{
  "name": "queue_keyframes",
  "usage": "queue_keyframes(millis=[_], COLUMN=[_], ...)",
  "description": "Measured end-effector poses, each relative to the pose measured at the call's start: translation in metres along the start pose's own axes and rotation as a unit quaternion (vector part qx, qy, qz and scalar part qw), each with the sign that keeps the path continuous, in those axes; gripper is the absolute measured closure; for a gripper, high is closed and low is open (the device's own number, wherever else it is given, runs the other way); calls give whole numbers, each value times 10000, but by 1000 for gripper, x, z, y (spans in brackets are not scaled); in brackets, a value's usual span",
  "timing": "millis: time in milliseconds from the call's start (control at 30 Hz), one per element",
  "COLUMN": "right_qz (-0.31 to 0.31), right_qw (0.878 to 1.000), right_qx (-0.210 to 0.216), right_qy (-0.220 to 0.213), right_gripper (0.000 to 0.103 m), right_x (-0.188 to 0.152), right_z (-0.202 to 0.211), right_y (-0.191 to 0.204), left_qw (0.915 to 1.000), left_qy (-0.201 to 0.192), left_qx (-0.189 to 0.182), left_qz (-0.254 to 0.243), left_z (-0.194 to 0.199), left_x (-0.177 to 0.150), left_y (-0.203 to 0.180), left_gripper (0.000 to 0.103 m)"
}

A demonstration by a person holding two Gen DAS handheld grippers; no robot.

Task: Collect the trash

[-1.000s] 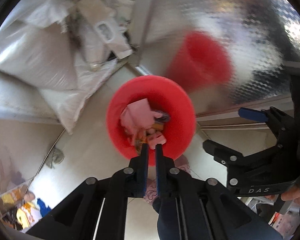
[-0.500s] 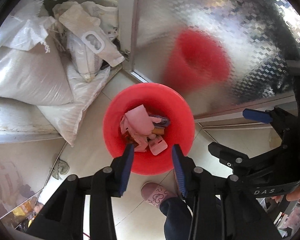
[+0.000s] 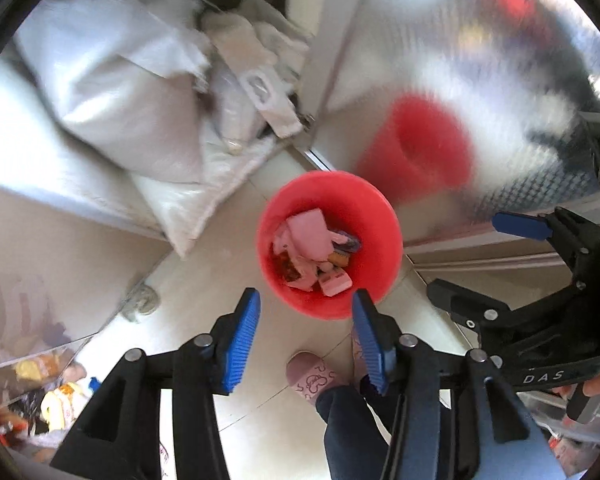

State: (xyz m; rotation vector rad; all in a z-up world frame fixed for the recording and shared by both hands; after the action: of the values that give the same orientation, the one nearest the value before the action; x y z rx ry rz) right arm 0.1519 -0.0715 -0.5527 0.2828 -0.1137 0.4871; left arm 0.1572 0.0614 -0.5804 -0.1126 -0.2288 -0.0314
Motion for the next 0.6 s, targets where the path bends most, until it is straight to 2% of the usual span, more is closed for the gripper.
queue_keyframes(millis=[67, 167, 400, 500, 600], right_qz=[140, 331, 709, 874, 948], right_qw=[9999, 9992, 9955, 9923, 9889], right_qx=[42, 94, -5, -85, -346], right_qy=[-64, -196, -637, -879, -1094], right_gripper=[1, 1, 1, 1, 1], right_x=[5, 13, 30, 33, 33], right_z=[21, 63, 175, 221, 263], right_y=[12, 28, 64, 76, 87], left_qw=[9998, 9987, 9927, 9902, 9885], left_qy=[-156, -365, -856, -1062, -1259], left_qx=[89, 291, 581, 578, 436], left_qz=[70, 218, 624, 705, 719], left_z=[32, 87, 208, 251, 288], left_x=[1, 4, 9, 7, 5], left_y=[2, 3, 3, -2, -6], left_gripper=[48, 41, 31, 25, 24])
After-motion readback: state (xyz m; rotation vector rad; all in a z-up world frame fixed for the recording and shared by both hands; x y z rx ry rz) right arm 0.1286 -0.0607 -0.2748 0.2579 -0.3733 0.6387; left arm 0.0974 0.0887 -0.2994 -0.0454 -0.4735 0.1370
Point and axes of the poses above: each gripper's, at about its wrist camera, not at the fingertips, and z roughly against the way its jaws point, y to its left, x to its top, the point moved 4 cm from there along -z, roughly the way its jaws point, and after that the axes turned 4 degrees about -y, right-handed, at the moved point
